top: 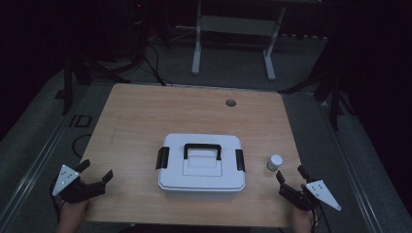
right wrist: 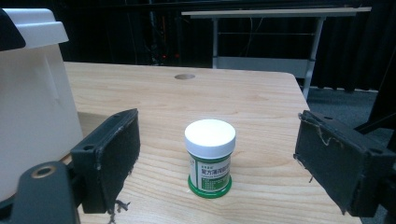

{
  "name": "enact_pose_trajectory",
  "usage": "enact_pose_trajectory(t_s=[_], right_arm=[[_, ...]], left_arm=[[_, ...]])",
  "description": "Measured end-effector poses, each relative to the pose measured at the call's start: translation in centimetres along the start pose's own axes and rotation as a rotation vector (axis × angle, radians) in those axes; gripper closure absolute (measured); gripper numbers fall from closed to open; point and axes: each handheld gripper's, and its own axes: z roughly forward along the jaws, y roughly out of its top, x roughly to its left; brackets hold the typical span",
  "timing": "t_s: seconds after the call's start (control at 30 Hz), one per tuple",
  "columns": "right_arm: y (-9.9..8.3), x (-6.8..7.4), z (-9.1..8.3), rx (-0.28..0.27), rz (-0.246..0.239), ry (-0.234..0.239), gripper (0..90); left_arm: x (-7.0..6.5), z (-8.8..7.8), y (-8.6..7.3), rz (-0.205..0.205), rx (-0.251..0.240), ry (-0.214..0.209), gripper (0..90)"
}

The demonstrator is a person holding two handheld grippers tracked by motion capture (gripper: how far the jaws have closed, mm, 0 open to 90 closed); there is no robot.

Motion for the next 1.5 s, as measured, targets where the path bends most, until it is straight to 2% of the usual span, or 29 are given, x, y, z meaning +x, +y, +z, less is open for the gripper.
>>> enact_pose_trajectory(t_s=[0.03, 0.1, 0.2, 0.23, 0.3, 0.33, 0.37, 0.47, 0.57, 0.6, 0.83, 0.9, 0.93, 1.03, 1.1, 1.17, 1.27, 1.3, 1.33, 1.37, 1.4, 1.43, 1.47, 1.5], right_arm=[[0.0, 0.0, 0.0, 0.002, 0.002, -0.001, 13.6], [0.0, 0.0, 0.0, 0.003, 0.001, 0.000, 13.6], [0.0, 0.0, 0.0, 0.006, 0.002, 0.002, 13.6], [0.0, 0.0, 0.0, 0.007, 0.001, 0.002, 13.6], [0.0, 0.0, 0.0, 0.008, 0.002, 0.003, 13.6], [0.0, 0.0, 0.0, 0.010, 0.002, 0.004, 13.6], [0.0, 0.0, 0.0, 0.010, 0.002, 0.005, 13.6], [0.0, 0.0, 0.0, 0.012, -0.001, 0.009, 13.7], [0.0, 0.0, 0.0, 0.011, -0.003, 0.012, 13.6], [0.0, 0.0, 0.0, 0.011, -0.003, 0.013, 13.7], [0.0, 0.0, 0.0, 0.010, -0.005, 0.016, 13.7], [0.0, 0.0, 0.0, 0.012, -0.005, 0.017, 13.7], [0.0, 0.0, 0.1, 0.015, -0.008, 0.016, 13.6], [0.0, 0.1, 0.1, 0.018, -0.010, 0.018, 13.7], [0.0, 0.1, 0.1, 0.018, -0.009, 0.019, 13.7], [0.0, 0.0, 0.1, 0.018, -0.006, 0.021, 13.6], [-0.1, 0.0, 0.1, 0.020, -0.004, 0.021, 13.6], [-0.1, 0.0, 0.1, 0.021, -0.005, 0.021, 13.6], [-0.1, 0.0, 0.1, 0.021, -0.006, 0.021, 13.6], [-0.1, 0.0, 0.1, 0.021, -0.006, 0.021, 13.6], [-0.1, 0.0, 0.1, 0.021, -0.007, 0.021, 13.6], [-0.1, 0.0, 0.1, 0.021, -0.007, 0.020, 13.6], [-0.1, 0.0, 0.1, 0.021, -0.007, 0.020, 13.6], [-0.1, 0.0, 0.1, 0.021, -0.007, 0.020, 13.6]], left_arm=[[0.0, 0.0, 0.0, 0.000, 0.000, 0.000, 1.1], [0.3, -0.1, 0.0, -0.026, 0.003, -0.001, 1.1], [1.1, -0.5, 0.2, -0.064, 0.029, -0.053, 1.1], [1.4, -0.5, 0.2, -0.059, 0.056, -0.087, 1.1], [1.5, -0.5, 0.2, -0.048, 0.072, -0.096, 1.1], [2.1, -0.4, 0.3, -0.042, 0.133, -0.146, 1.1], [2.3, -0.3, 0.3, -0.033, 0.168, -0.173, 1.1], [3.0, -0.3, 0.3, -0.036, 0.242, -0.229, 1.1], [3.2, -0.4, 0.6, 0.000, 0.324, -0.264, 1.0], [3.1, -0.4, 0.7, 0.026, 0.351, -0.257, 1.0], [2.8, -0.9, 1.8, 0.143, 0.545, -0.300, 1.0], [2.7, -1.0, 1.9, 0.158, 0.564, -0.299, 1.0], [2.5, -1.0, 2.3, 0.202, 0.622, -0.303, 1.0], [2.3, -1.1, 3.0, 0.275, 0.707, -0.297, 1.0], [2.2, -1.2, 3.1, 0.281, 0.716, -0.297, 1.0], [2.0, -1.2, 3.7, 0.326, 0.799, -0.276, 1.0], [1.8, -1.1, 4.2, 0.376, 0.877, -0.263, 0.9], [1.8, -1.1, 4.2, 0.376, 0.877, -0.263, 1.0], [1.6, -1.0, 4.5, 0.396, 0.930, -0.257, 0.9], [1.6, -1.0, 4.5, 0.396, 0.930, -0.257, 0.9], [1.5, -1.0, 5.0, 0.417, 0.986, -0.254, 1.0], [1.5, -1.0, 5.0, 0.417, 0.986, -0.254, 1.0], [1.3, -0.8, 5.3, 0.431, 1.025, -0.251, 1.0], [1.3, -0.8, 5.3, 0.431, 1.025, -0.251, 1.0]])
